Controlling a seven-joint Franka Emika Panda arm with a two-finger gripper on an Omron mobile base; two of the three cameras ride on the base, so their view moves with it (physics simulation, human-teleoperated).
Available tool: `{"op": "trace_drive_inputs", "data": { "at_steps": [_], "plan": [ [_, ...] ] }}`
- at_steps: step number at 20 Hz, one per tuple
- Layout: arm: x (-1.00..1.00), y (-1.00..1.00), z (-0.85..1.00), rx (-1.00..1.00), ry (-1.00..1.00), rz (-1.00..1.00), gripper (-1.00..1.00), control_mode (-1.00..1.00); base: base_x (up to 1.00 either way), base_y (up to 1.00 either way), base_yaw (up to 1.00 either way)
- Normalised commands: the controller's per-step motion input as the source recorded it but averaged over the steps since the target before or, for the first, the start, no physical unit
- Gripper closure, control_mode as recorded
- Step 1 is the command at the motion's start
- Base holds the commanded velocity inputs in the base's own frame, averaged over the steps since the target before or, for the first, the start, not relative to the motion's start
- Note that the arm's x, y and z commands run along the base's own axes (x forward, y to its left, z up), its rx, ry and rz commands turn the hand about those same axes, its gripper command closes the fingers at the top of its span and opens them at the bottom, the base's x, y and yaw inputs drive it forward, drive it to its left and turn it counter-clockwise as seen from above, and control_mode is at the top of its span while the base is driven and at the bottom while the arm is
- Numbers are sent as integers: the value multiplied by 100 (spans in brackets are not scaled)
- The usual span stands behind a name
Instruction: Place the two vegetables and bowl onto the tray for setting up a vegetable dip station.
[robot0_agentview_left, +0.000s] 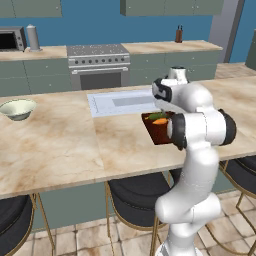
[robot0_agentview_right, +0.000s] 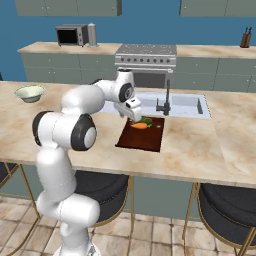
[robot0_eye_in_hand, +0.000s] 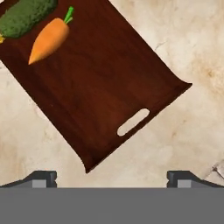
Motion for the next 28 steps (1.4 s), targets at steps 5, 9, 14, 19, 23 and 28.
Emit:
{"op": "trace_drive_inputs", "data": {
  "at_steps": [5,9,14,19,23,28],
  "plan": [
    [-77,14,27,0,-23,23,-100,-100,0,0,0],
    [-26,13,39,0,0,22,-100,-100,0,0,0],
    [-28,9,28,0,0,24,-100,-100,0,0,0],
    [-49,7,25,-1,0,19,-100,-100,0,0,0],
    [-46,9,28,-1,1,10,-100,-100,0,0,0],
    [-48,7,32,-1,4,5,-100,-100,0,0,0]
  ]
}}
